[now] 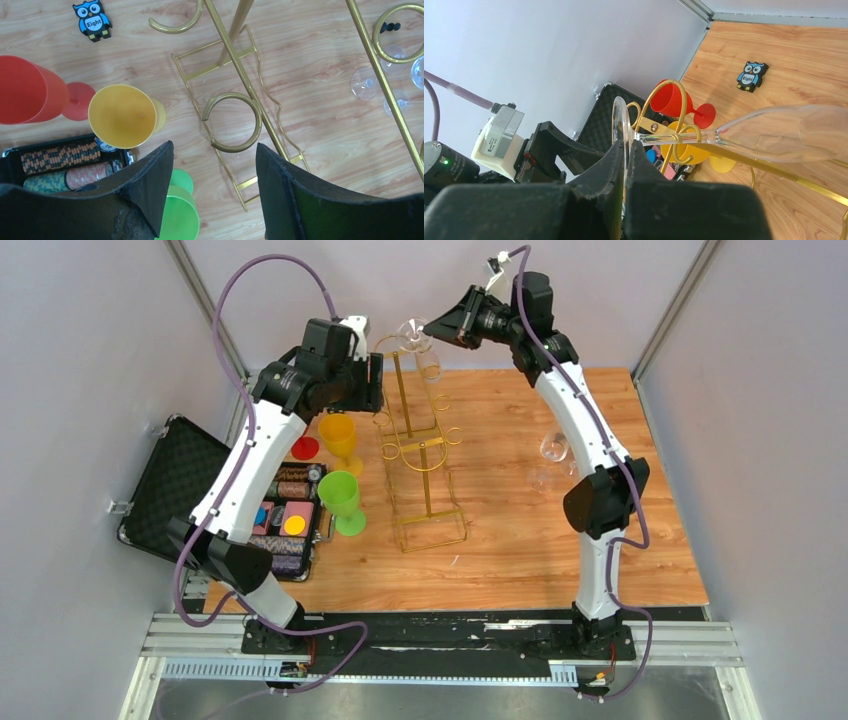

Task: Take the wine glass off the wine glass rack

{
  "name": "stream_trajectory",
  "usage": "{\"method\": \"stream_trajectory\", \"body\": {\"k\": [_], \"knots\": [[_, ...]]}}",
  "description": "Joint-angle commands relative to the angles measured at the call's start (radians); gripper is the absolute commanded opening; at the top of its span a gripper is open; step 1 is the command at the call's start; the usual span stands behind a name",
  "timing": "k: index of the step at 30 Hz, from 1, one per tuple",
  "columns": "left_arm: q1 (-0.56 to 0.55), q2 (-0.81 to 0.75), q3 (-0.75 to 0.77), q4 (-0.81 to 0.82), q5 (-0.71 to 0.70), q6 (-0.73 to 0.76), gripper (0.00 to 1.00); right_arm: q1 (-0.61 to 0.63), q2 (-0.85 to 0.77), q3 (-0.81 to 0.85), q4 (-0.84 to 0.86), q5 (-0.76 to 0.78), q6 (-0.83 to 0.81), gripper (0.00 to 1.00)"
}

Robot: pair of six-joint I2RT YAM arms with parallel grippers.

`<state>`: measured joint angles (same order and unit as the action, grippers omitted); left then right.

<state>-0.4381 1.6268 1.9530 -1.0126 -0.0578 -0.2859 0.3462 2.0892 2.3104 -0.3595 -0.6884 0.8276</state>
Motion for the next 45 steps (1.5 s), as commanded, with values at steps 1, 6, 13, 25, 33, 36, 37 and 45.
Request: {"method": "stream_trajectory", "body": {"k": [1, 6, 13, 25, 33, 36, 37, 45], "knots": [[0.0, -0.044, 0.003, 0.014, -0.006, 0.011, 0.7, -0.027, -0.047, 0.041, 0.052, 0.015, 0.067, 0.0], [0.002, -0.05, 0.005, 0.019, -0.014, 0.009, 0.71, -0.041, -0.06, 0.016, 0.061, 0.011, 0.088, 0.0], [0.001, -0.051, 0.006, 0.019, -0.032, 0.008, 0.76, -0.061, -0.083, -0.021, 0.068, -0.001, 0.108, 0.0], [0.001, -0.064, 0.0, 0.025, -0.051, 0.018, 0.86, -0.085, -0.158, -0.117, 0.089, -0.016, 0.103, 0.0], [0.001, -0.088, 0.017, 0.007, -0.061, 0.03, 0.9, -0.113, -0.249, -0.207, 0.097, -0.011, 0.058, 0.0], [0.001, -0.103, 0.025, -0.011, -0.055, 0.032, 0.91, -0.118, -0.302, -0.256, 0.098, -0.008, 0.025, 0.0], [0.001, -0.107, 0.027, -0.014, -0.051, 0.034, 0.92, -0.12, -0.319, -0.273, 0.099, -0.008, 0.013, 0.0], [0.001, -0.16, 0.067, -0.091, 0.058, 0.036, 0.93, -0.128, -0.499, -0.414, 0.097, -0.034, -0.086, 0.0]]}}
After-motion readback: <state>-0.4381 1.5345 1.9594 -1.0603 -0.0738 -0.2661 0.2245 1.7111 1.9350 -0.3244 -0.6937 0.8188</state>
